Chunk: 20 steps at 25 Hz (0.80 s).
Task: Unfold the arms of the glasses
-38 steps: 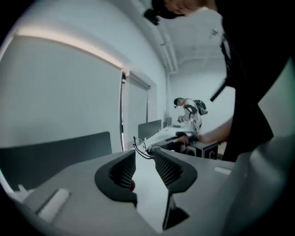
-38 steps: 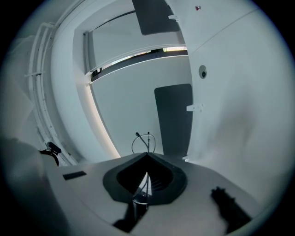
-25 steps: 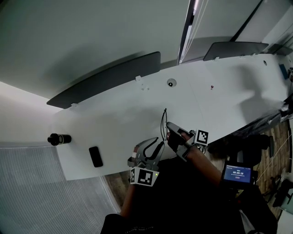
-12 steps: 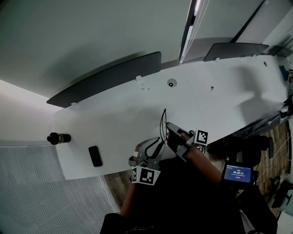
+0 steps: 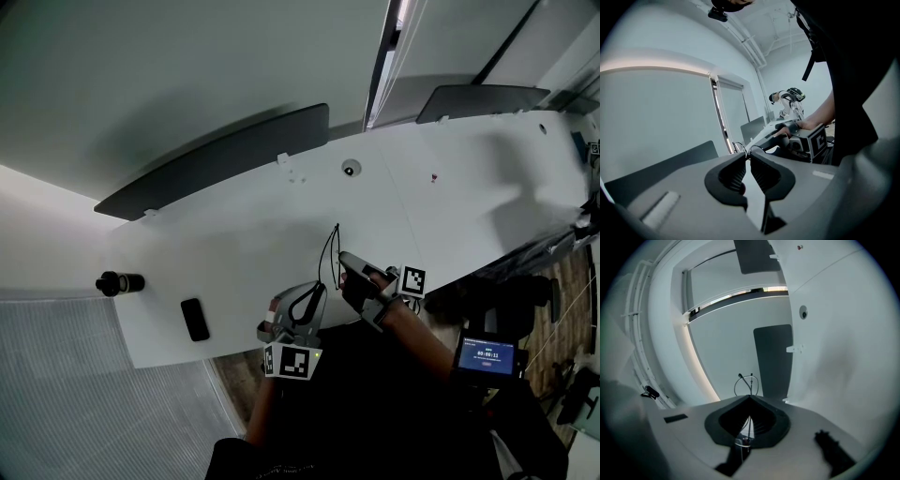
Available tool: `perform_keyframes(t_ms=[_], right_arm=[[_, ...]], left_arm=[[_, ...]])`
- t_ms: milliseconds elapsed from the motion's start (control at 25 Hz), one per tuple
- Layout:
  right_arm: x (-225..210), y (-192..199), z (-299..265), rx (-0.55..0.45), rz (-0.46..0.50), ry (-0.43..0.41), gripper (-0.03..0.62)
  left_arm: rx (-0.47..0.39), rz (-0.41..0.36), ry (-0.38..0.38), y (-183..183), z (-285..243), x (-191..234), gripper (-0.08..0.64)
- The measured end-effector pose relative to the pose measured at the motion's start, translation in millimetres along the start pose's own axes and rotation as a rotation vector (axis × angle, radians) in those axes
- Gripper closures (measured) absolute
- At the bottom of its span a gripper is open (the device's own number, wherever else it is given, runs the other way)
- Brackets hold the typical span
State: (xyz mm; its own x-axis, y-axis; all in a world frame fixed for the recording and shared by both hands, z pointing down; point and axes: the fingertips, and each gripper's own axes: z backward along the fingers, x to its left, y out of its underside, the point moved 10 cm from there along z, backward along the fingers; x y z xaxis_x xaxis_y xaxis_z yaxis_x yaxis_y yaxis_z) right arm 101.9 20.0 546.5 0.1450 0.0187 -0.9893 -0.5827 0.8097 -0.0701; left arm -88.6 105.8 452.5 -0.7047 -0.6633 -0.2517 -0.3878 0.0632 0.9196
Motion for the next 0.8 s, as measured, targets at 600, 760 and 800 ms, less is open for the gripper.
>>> perform_keyframes(t_ms=[600, 760, 800], right_arm=[[5, 4, -3, 0.056, 0.029, -0.047, 0.584], [5, 5, -2, 0.064, 0.026, -0.054, 0.584], [5, 4, -2, 0.066, 0.028, -0.058, 0.584]], left_arm=[[-0.013, 0.01, -0.113, -1, 12, 36, 0.532], [0.005, 0.039, -0.141, 4, 11, 45, 0.534], [0.011, 0.039, -0.145, 4, 11, 47, 0.534]])
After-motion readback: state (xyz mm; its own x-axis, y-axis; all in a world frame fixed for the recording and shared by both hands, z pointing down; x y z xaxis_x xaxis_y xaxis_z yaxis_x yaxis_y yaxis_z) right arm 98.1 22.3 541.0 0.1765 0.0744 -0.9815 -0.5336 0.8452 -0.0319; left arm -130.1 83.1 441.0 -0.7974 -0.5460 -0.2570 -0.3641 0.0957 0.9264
